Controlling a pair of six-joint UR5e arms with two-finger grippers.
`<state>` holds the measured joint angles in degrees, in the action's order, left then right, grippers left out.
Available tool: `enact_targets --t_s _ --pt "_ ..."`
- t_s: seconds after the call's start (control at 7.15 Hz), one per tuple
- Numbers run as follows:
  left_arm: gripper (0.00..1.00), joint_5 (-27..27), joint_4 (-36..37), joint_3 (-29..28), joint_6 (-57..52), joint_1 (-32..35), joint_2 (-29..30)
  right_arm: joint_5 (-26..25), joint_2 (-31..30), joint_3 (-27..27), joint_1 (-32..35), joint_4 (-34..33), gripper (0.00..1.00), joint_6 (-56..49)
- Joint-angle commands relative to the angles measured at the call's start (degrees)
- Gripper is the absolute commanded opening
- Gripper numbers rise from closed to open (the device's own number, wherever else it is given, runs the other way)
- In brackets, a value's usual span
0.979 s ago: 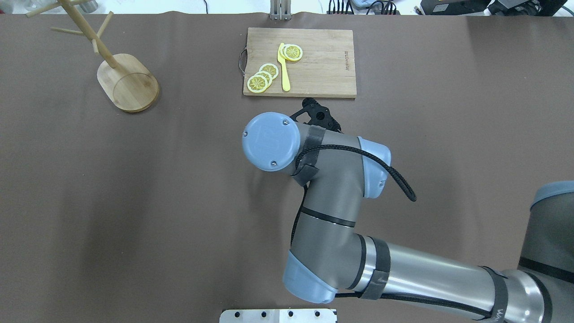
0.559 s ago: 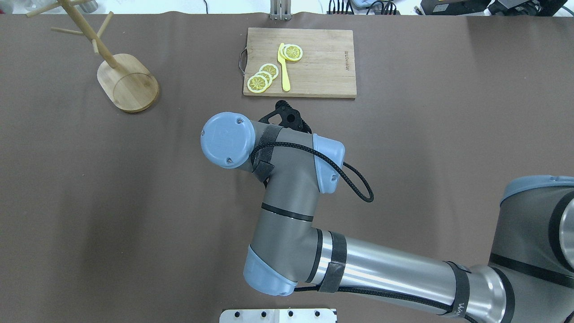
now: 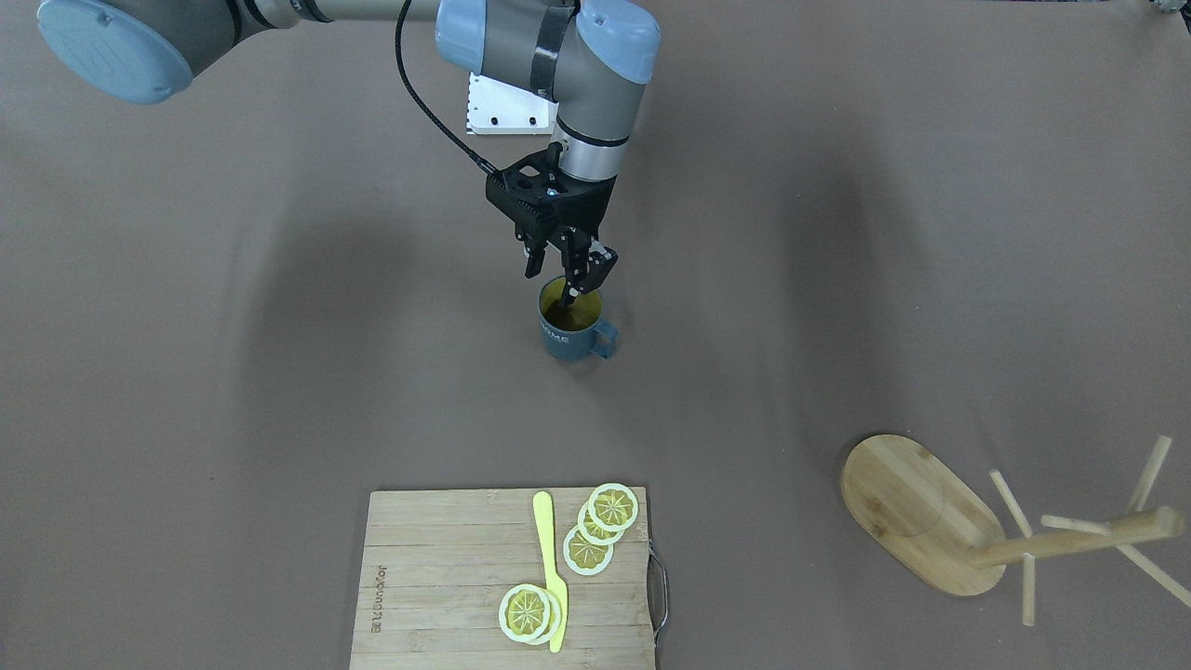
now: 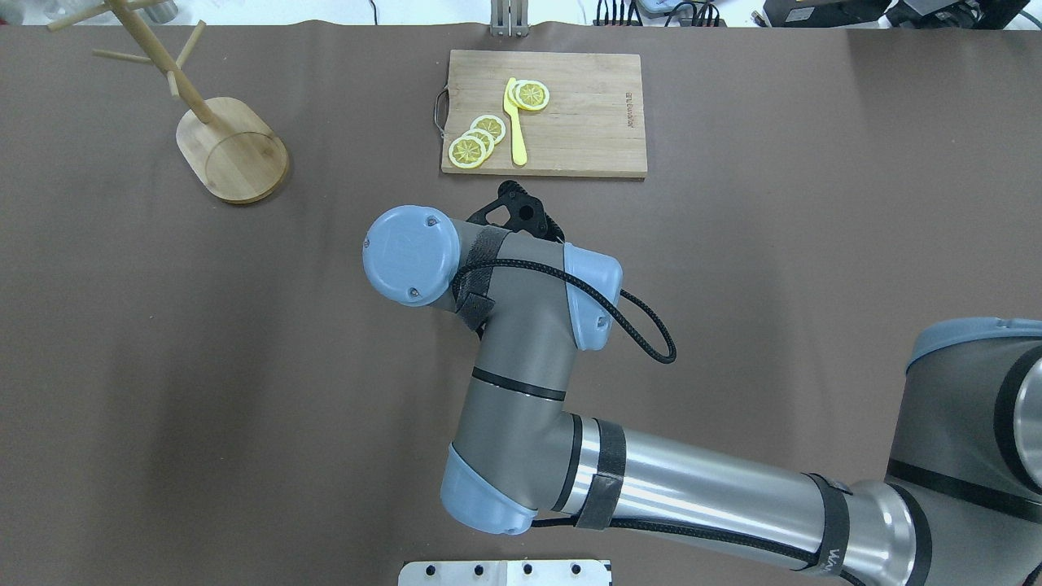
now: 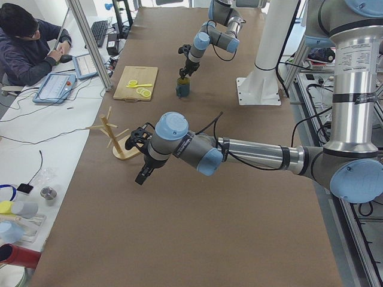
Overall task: Hang cup on storage rack
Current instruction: 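Carry the blue mug with the right gripper toward the table centre, then release the mug and withdraw the right gripper while the left arm moves in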
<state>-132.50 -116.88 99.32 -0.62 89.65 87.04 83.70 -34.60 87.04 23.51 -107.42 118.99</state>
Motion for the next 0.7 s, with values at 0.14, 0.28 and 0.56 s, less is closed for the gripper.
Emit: enact_targets --t_s 0.14,0.28,0.56 --pt "0.99 -0.12 -4.48 0.26 0.09 -1.31 -0.20 0.49 -8.43 11.27 5.90 0.80 1.00 -15.31" --pt "0.99 -0.12 -6.67 0.96 0.09 -3.49 0.49 4.07 -10.91 12.09 10.02 1.94 1.00 -22.94" --pt "0.98 0.57 -21.36 1.40 18.76 -12.17 0.50 13.12 -20.29 13.24 18.81 12.35 1.00 -40.07"
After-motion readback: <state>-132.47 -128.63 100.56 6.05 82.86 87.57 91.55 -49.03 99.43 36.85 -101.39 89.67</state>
